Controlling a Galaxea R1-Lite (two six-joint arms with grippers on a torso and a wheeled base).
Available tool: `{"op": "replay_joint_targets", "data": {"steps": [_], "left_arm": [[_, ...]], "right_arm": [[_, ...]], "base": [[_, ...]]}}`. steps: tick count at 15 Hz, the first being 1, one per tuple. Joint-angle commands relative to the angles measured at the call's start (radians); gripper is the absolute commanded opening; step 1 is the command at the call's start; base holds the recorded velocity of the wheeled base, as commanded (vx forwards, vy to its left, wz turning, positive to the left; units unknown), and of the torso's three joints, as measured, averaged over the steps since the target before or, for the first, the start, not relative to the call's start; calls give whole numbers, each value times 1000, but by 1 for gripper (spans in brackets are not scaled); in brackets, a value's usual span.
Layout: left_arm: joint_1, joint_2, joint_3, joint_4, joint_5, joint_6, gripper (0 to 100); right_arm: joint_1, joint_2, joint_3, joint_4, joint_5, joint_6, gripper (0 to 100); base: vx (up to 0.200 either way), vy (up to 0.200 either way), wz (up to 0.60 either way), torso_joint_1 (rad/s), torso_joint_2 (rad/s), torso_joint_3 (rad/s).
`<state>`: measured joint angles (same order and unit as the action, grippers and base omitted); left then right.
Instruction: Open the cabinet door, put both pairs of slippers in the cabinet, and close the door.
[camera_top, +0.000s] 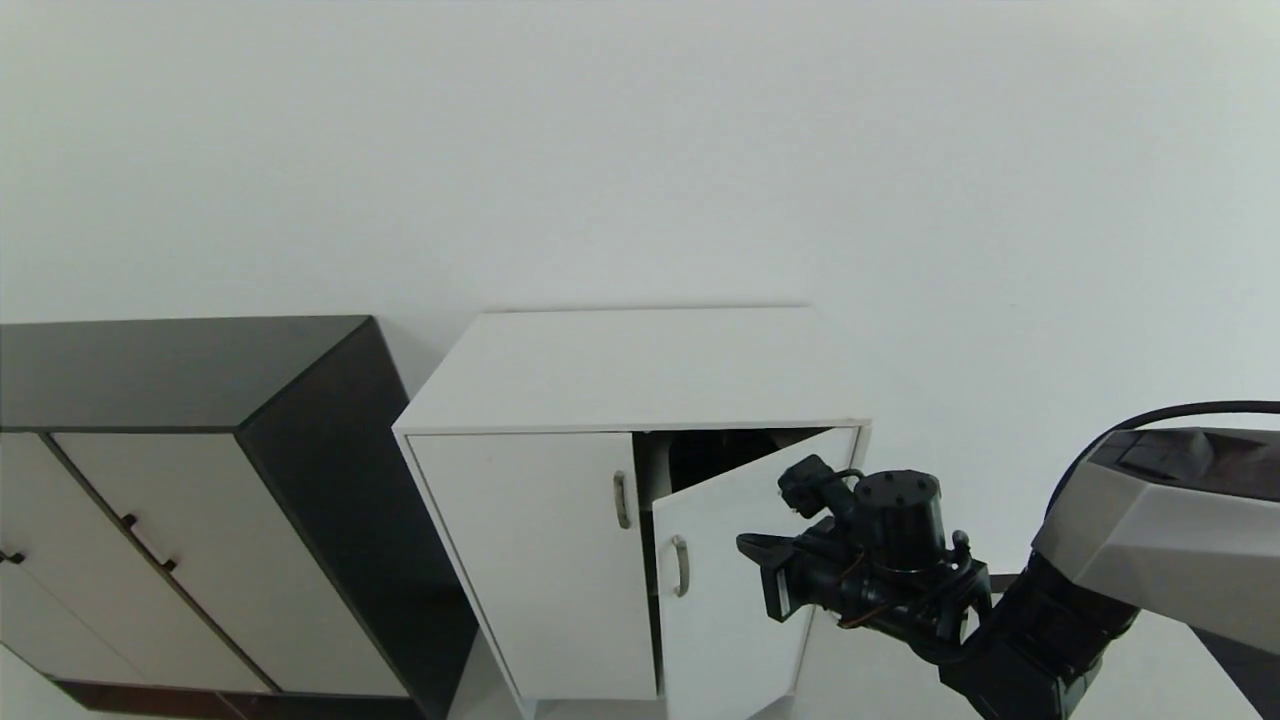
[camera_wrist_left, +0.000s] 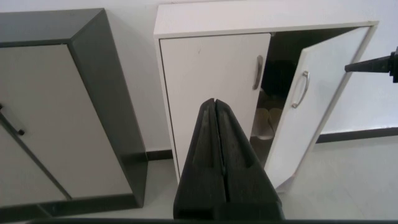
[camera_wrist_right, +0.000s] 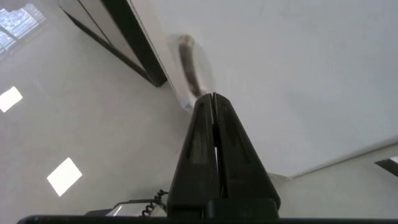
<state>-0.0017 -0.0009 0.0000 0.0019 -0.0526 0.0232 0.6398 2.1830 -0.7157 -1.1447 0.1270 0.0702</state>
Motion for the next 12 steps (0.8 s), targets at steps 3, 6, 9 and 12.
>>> {"op": "replay_joint_targets", "data": {"steps": [3, 6, 9, 12], "left_arm": [[0, 1, 0, 0, -1, 0, 0], [0, 1, 0, 0, -1, 0, 0], [0, 1, 0, -2, -1, 1, 0], [0, 1, 0, 0, -1, 1, 0]], "right_arm": [[-8, -2, -14, -4, 2, 6, 0], [-23, 9, -30, -23, 3, 8, 0], [-38, 32, -76, -30, 3, 6, 0], [-42, 67, -152, 0, 3, 6, 0]], "base": [[0, 0, 0, 0, 0, 0], [0, 0, 0, 0, 0, 0], [0, 0, 0, 0, 0, 0], [0, 0, 0, 0, 0, 0]]}}
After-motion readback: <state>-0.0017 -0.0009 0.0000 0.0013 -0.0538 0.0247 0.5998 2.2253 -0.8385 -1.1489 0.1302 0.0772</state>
